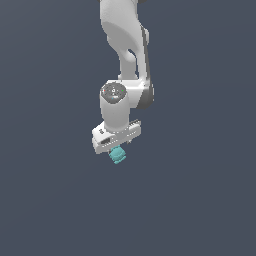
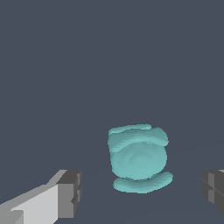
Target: Pick up the object and move it to a goal position.
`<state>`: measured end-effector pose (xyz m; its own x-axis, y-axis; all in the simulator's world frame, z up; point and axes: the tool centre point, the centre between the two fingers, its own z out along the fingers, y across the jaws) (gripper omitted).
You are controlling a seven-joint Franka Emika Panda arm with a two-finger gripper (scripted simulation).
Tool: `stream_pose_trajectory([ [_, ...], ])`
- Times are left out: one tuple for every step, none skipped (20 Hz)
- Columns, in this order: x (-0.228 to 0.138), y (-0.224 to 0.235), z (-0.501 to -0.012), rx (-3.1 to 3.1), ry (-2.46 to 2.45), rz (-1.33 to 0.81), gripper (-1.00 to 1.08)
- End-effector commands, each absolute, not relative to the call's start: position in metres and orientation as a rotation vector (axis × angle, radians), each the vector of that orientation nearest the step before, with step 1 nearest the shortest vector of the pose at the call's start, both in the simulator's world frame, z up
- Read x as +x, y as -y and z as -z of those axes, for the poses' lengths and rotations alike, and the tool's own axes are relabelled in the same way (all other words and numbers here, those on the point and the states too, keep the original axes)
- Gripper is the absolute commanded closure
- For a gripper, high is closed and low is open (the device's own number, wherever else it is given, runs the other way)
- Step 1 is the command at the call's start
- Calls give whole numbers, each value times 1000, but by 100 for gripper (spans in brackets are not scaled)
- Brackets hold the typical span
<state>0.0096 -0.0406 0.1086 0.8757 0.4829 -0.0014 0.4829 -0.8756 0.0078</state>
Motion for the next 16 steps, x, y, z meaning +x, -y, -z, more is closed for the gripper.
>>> stream_pose_trajectory([
  [10, 44, -103, 3020, -845, -1, -92],
  [10, 46, -101, 3015, -866, -1, -92],
  [10, 47, -99, 3011, -884, 0, -92],
  [10, 48, -97, 3006, -901, 0, -92],
  [10, 49, -96, 3002, -916, 0, -92],
  [10, 50, -94, 2999, -929, 0, -92],
  [10, 50, -93, 2996, -940, 0, -92],
  [10, 51, -92, 2993, -950, 0, -92],
  [10, 52, -91, 2991, -958, 0, -92],
  [10, 52, -91, 2990, -964, 0, -92],
  [10, 52, -90, 2988, -968, 0, -92],
  [10, 52, -90, 2988, -971, 0, -92],
  [10, 52, -90, 2987, -972, 0, -92],
  [10, 52, -90, 2989, -966, 1, -92],
  [10, 52, -90, 2989, -966, 1, -92],
  [10, 52, -89, 2989, -966, 1, -92],
])
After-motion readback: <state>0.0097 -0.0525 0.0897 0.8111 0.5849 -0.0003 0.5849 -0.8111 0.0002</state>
